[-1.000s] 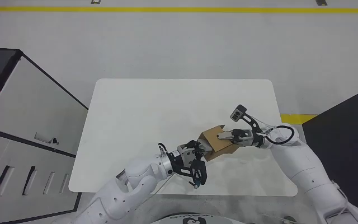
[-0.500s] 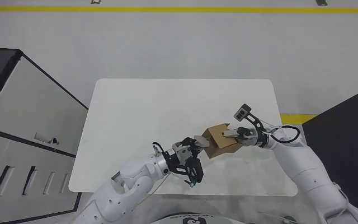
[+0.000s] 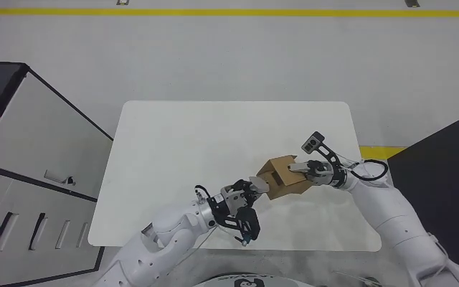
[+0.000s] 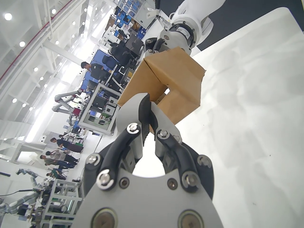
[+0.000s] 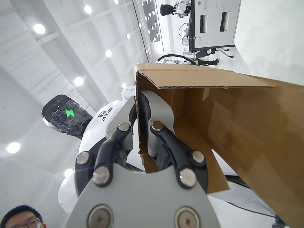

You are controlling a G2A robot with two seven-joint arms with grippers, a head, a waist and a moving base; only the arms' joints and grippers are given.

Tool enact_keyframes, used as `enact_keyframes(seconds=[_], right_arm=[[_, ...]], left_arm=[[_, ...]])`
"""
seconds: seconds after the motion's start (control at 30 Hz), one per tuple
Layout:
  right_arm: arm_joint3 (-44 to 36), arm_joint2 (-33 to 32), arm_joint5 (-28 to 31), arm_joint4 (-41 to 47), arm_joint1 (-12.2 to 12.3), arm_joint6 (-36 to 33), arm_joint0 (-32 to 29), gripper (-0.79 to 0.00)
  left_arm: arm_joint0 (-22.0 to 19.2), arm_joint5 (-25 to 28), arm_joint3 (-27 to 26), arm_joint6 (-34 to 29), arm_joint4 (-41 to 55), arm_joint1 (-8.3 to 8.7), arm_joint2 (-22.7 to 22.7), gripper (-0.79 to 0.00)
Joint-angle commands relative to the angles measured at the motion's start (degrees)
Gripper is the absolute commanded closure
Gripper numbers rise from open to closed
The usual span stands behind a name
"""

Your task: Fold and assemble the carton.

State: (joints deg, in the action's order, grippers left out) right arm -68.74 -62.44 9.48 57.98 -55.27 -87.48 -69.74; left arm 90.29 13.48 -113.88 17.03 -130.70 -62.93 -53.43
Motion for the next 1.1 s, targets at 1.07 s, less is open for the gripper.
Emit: enact_keyframes(seconds=[1.07], right_arm=[[-1.9, -0.9, -2.7, -3.4, -1.0, -0.5, -1.0, 0.000]], left_arm=[[-4.2, 0.8, 3.1, -1.3, 1.6, -1.03, 3.7, 0.000]])
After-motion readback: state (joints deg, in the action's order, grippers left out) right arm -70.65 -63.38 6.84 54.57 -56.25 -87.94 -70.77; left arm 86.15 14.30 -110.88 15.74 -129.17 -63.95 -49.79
